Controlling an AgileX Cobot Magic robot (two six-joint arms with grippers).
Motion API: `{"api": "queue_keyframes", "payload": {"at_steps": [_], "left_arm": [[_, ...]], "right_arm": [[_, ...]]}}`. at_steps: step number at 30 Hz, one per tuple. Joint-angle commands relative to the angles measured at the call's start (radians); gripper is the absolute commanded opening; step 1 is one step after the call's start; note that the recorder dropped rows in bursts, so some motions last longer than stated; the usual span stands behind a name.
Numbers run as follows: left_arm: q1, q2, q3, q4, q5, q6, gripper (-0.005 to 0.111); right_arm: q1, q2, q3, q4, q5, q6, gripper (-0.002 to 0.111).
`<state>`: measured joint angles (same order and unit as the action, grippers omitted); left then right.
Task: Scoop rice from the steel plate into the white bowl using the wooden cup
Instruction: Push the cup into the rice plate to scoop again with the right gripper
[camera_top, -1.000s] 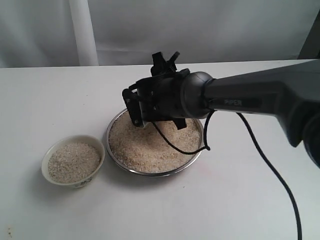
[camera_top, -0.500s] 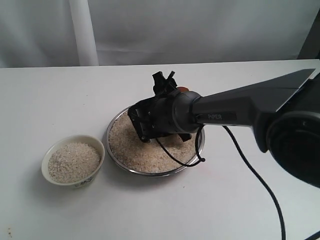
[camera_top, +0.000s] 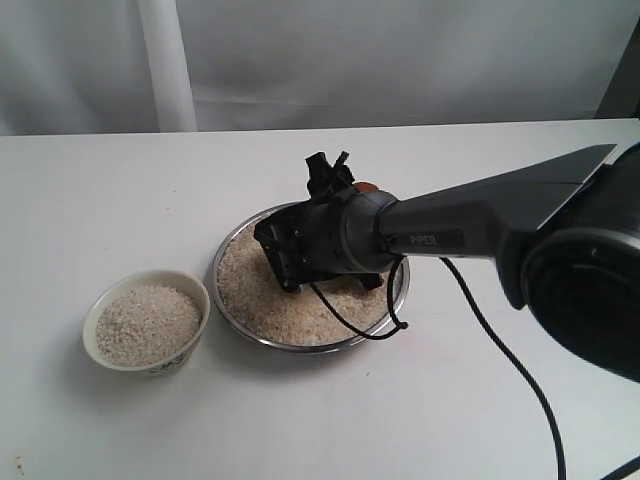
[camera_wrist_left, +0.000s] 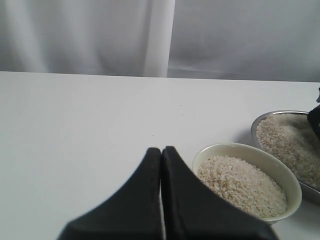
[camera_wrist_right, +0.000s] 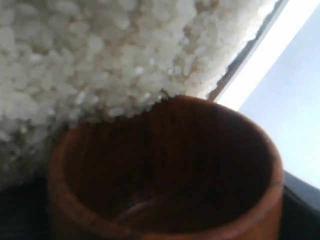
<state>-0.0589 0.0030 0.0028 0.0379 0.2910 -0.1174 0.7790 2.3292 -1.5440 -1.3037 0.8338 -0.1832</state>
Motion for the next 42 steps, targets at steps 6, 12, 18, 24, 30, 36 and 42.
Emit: {"api": "queue_keyframes", "payload": {"at_steps": [6, 12, 18, 24, 30, 36, 42], "left_arm": [[-0.004, -0.003, -0.003, -0.005, -0.006, -0.004, 0.0], [-0.004, -0.003, -0.003, -0.005, -0.006, -0.004, 0.0], [-0.004, -0.003, -0.003, -0.005, -0.006, -0.006, 0.0], [-0.004, -0.003, -0.003, -0.005, -0.006, -0.006, 0.0], [-0.004, -0.003, -0.003, -0.005, -0.006, -0.004, 0.0], [-0.004, -0.003, -0.003, -0.005, -0.006, -0.004, 0.0], [-0.004, -0.003, -0.003, -0.005, -0.006, -0.004, 0.0]], "right_arm": [[0.029, -0.005, 0.0, 0.087, -0.105, 0.03, 0.0], [0.037, -0.04, -0.002, 0.113, -0.137, 0.085, 0.0], [0.037, -0.064, -0.002, 0.202, -0.175, 0.088, 0.0], [0.037, -0.071, -0.002, 0.304, -0.203, 0.088, 0.0], [0.037, -0.078, -0.002, 0.328, -0.225, 0.171, 0.0], [0.037, -0.078, 0.0, 0.353, -0.233, 0.29, 0.0], [0.037, -0.078, 0.0, 0.369, -0.233, 0.383, 0.0]]}}
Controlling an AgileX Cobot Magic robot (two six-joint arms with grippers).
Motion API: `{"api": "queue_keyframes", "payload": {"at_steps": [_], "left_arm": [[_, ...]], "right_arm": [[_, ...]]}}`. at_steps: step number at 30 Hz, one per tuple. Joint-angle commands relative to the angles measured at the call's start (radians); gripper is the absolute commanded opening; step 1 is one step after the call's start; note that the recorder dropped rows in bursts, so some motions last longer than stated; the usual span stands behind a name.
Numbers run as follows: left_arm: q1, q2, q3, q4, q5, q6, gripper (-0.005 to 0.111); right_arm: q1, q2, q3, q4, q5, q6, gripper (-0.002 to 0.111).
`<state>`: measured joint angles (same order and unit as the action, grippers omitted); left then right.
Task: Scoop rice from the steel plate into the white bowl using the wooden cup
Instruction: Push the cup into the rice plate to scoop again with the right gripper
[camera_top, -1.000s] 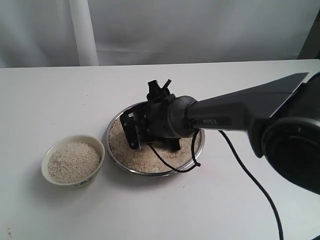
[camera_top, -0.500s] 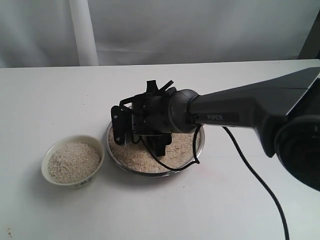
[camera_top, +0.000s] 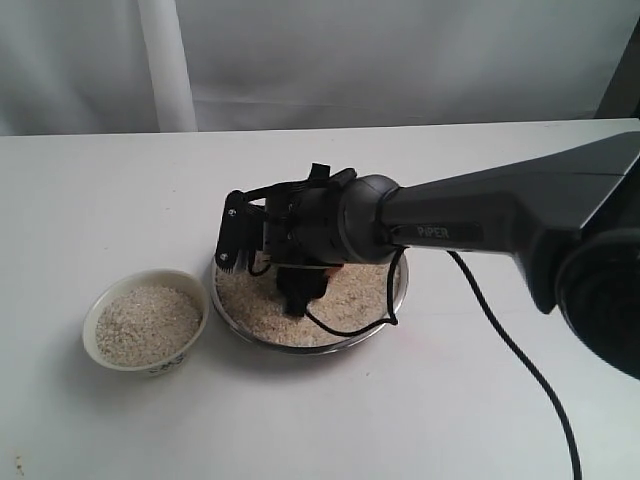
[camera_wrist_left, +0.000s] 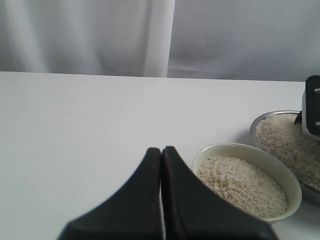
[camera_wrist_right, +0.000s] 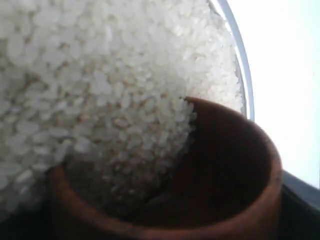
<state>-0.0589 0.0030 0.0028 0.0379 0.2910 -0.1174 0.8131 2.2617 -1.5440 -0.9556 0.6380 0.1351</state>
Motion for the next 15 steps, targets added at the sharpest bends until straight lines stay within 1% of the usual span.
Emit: {"api": "queue_keyframes", "payload": {"at_steps": [1, 6, 11, 15], "left_arm": [[-0.004, -0.003, -0.003, -0.005, -0.006, -0.006, 0.0], [-0.004, -0.003, -0.003, -0.005, -0.006, -0.006, 0.0], [-0.004, -0.003, -0.003, -0.005, -0.006, -0.006, 0.0], [-0.004, -0.003, -0.003, -0.005, -0.006, -0.004, 0.0]], "right_arm": [[0.003, -0.011, 0.0, 0.024, -0.035, 0.079, 0.0], [0.003, -0.02, 0.002, 0.026, -0.024, 0.136, 0.0], [0.001, -0.059, 0.047, 0.026, -0.035, 0.162, 0.0], [-0.016, -0.092, 0.098, 0.024, -0.091, 0.224, 0.0]]}}
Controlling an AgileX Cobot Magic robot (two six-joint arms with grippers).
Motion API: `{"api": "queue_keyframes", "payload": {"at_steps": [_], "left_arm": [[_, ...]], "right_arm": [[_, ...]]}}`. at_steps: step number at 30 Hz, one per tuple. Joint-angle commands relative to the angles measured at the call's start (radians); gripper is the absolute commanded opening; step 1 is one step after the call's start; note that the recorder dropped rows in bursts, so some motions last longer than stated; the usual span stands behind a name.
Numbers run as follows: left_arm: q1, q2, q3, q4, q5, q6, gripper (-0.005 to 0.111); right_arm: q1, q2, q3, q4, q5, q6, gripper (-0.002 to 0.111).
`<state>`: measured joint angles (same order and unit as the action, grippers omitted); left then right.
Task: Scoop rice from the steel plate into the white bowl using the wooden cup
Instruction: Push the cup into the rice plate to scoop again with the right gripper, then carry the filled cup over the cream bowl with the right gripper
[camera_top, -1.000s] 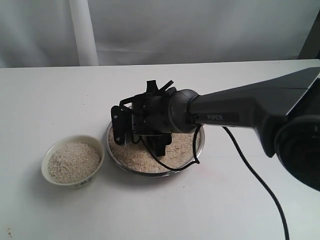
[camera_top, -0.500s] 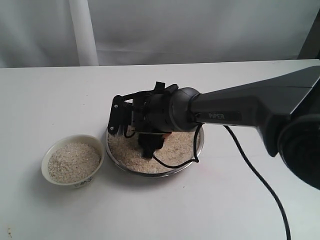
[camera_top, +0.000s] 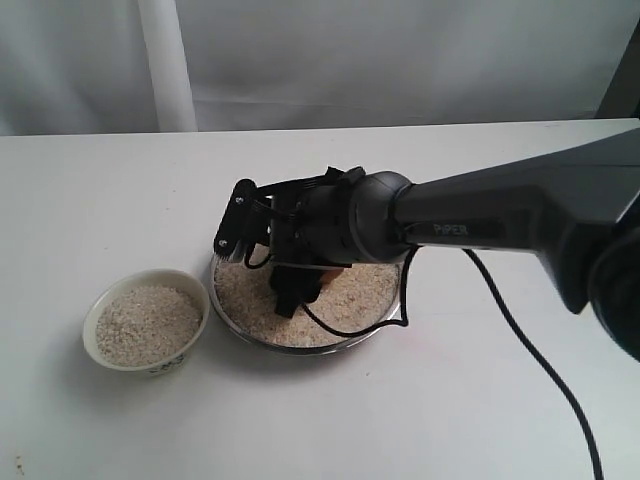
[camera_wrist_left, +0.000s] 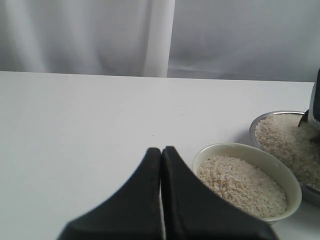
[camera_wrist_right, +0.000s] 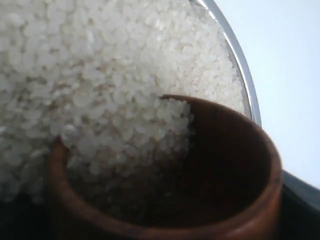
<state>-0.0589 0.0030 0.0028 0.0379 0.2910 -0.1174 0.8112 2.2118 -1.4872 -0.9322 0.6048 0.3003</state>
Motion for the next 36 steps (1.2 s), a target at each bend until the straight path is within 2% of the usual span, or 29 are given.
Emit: {"api": "queue_keyframes", "payload": {"at_steps": [1, 6, 22, 29, 34, 36], "left_arm": [[-0.004, -0.003, -0.003, -0.005, -0.006, -0.004, 0.0], [-0.004, -0.003, -0.003, -0.005, -0.006, -0.004, 0.0], [-0.004, -0.003, -0.003, -0.005, -0.006, -0.003, 0.0], [-0.004, -0.003, -0.003, -0.005, -0.006, -0.003, 0.0], [-0.004, -0.003, -0.003, -0.005, -0.006, -0.005, 0.0], [-0.004, -0.003, -0.003, -0.005, -0.006, -0.005, 0.0]], "right_arm": [[-0.02, -0.052, 0.056, -0.001, -0.082, 0.082, 0.0], [-0.036, -0.082, 0.114, -0.002, -0.179, 0.153, 0.0], [-0.103, -0.23, 0.228, -0.026, -0.506, 0.157, 0.0], [-0.1, -0.241, 0.234, -0.026, -0.51, 0.151, 0.0], [-0.026, -0.242, 0.221, -0.026, -0.503, -0.003, 0.0], [0.012, -0.242, 0.169, -0.026, -0.425, -0.016, 0.0]]}}
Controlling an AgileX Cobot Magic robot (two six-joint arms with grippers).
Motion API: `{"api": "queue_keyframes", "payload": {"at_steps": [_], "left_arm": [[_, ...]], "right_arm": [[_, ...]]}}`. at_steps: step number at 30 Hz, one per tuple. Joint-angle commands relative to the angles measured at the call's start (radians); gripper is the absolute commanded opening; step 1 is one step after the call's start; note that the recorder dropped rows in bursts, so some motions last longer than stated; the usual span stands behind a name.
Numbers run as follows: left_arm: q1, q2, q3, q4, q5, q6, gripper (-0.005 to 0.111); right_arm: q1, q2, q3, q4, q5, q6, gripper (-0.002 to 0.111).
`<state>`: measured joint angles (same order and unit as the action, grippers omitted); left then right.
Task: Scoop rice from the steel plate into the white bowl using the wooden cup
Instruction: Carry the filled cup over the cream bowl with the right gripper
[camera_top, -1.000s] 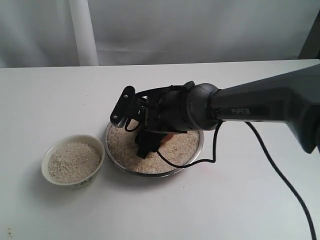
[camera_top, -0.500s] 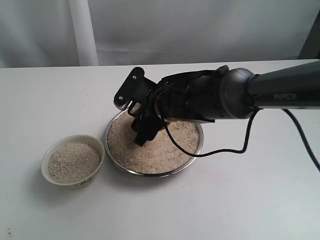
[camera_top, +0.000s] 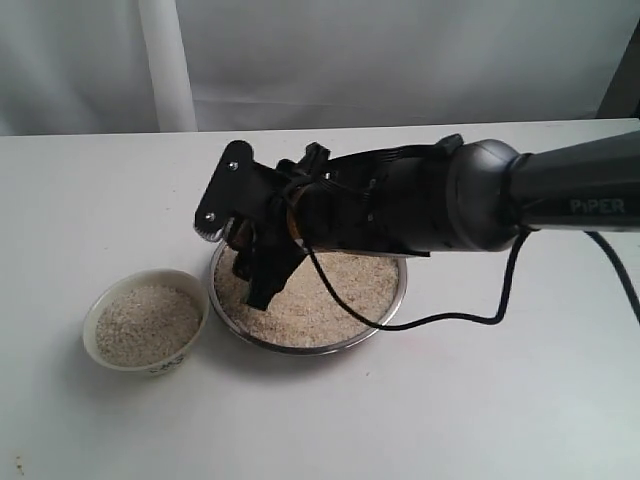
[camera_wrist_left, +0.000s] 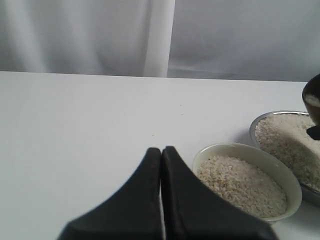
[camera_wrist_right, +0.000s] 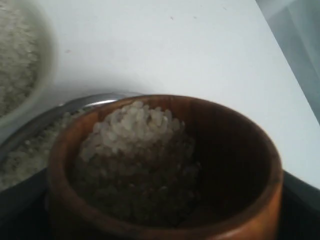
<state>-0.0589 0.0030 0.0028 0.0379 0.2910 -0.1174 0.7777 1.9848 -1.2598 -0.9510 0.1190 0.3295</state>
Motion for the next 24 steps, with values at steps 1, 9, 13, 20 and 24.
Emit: {"api": "queue_keyframes", "payload": {"at_steps": [1, 9, 13, 20, 24], "left_arm": [[-0.004, -0.003, -0.003, -0.005, -0.006, -0.005, 0.0], [-0.004, -0.003, -0.003, -0.005, -0.006, -0.005, 0.0], [-0.004, -0.003, -0.003, -0.005, -0.006, -0.005, 0.0], [-0.004, -0.003, -0.003, -0.005, -0.006, -0.005, 0.0], [-0.004, -0.003, -0.003, -0.005, -0.006, -0.005, 0.0]], "right_arm": [[0.07, -0.011, -0.1, -0.012, 0.115, -0.047, 0.0], [0.202, 0.052, -0.312, -0.13, 0.31, -0.125, 0.0], [0.248, 0.112, -0.368, -0.174, 0.392, -0.225, 0.0], [0.295, 0.202, -0.406, -0.246, 0.499, -0.377, 0.0], [0.309, 0.227, -0.406, -0.279, 0.548, -0.42, 0.0]]}}
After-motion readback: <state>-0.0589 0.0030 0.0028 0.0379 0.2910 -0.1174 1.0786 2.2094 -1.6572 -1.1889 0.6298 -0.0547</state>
